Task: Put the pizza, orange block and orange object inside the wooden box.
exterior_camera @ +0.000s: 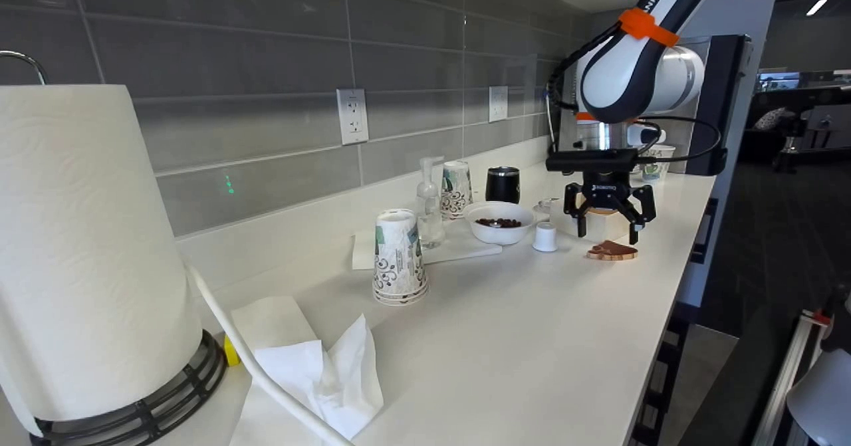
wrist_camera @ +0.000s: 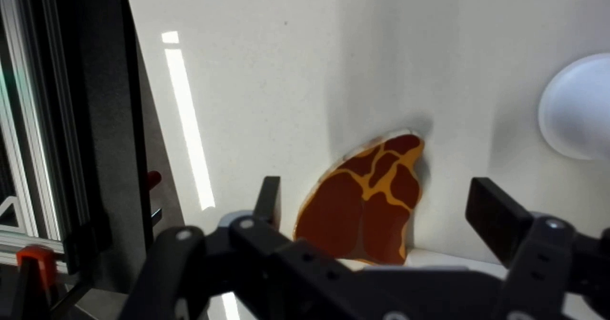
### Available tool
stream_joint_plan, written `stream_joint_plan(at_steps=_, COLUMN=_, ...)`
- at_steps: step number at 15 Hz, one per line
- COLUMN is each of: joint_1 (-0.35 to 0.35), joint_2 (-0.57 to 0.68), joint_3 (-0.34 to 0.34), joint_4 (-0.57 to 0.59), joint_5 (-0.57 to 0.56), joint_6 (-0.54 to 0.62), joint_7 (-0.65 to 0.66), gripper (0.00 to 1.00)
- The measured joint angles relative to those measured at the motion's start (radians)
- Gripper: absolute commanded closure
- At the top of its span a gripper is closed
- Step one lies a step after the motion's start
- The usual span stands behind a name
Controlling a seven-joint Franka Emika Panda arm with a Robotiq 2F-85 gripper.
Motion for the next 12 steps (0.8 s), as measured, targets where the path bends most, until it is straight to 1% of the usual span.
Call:
stream_joint_plan(at_steps=6, joint_1=0.022, joint_2=0.045, joint_3=0.008, joint_4=0.000, joint_5=-0.013, joint_6=0.004, joint_7=0.092, gripper=0.00)
stream_joint_plan(at_steps=12, joint_1=0.026, joint_2=0.087, joint_3=0.006, joint_4=0.000, joint_5=-0.113, joint_6=0.035, joint_7=0.229, gripper=0.00)
